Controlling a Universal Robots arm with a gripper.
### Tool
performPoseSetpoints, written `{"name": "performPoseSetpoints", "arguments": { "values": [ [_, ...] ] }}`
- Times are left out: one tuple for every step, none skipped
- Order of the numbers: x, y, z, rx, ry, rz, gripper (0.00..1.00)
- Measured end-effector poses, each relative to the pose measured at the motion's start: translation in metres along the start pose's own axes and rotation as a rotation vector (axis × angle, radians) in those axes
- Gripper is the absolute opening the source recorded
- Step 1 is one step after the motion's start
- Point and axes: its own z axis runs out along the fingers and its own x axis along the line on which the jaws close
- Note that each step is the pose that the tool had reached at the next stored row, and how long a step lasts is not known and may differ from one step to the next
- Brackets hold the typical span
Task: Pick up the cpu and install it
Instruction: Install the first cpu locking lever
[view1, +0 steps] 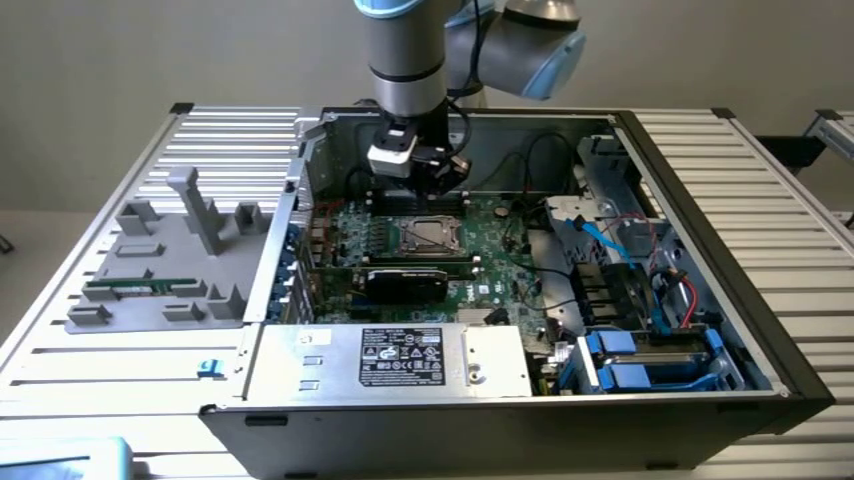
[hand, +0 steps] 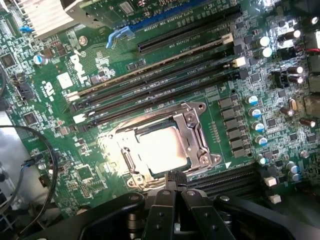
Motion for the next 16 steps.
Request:
{"name": "performPoseSetpoints", "arguments": {
  "values": [
    [0.0,-0.0003,-0.0019,-0.002,-0.0007,0.0,0.11],
    [0.0,-0.0005,-0.003,-0.0043,-0.0027,0.0,0.11],
    [0.0,-0.0006,-0.0036,-0.0068,-0.0056,0.001,0.11],
    [0.0,-0.0007,-0.004,-0.0106,-0.0095,0.001,0.11],
    [0.0,-0.0007,-0.0045,-0.0142,-0.0135,0.001,0.11],
    [0.0,-0.0007,-0.0051,-0.0175,-0.017,0.002,0.11],
    [0.0,-0.0009,-0.0064,-0.0196,-0.0192,0.002,0.11],
    [0.0,-0.0012,-0.0082,-0.0213,-0.0207,0.002,0.11],
    [0.0,-0.0016,-0.0101,-0.0224,-0.0221,0.002,0.11],
    [0.001,-0.0019,-0.012,-0.0235,-0.024,0.002,0.11],
    [0.001,-0.0022,-0.0137,-0.0251,-0.0266,0.003,0.11],
    [0.001,-0.0024,-0.0151,-0.0268,-0.0294,0.003,0.11],
    [0.001,-0.0026,-0.0162,-0.0285,-0.032,0.003,0.11],
    [0.001,-0.0028,-0.0176,-0.0303,-0.0347,0.004,0.11],
    [0.001,-0.0031,-0.0194,-0.0316,-0.0368,0.004,0.11],
    [0.001,-0.0035,-0.0217,-0.0328,-0.0386,0.004,0.11]
  ]
}}
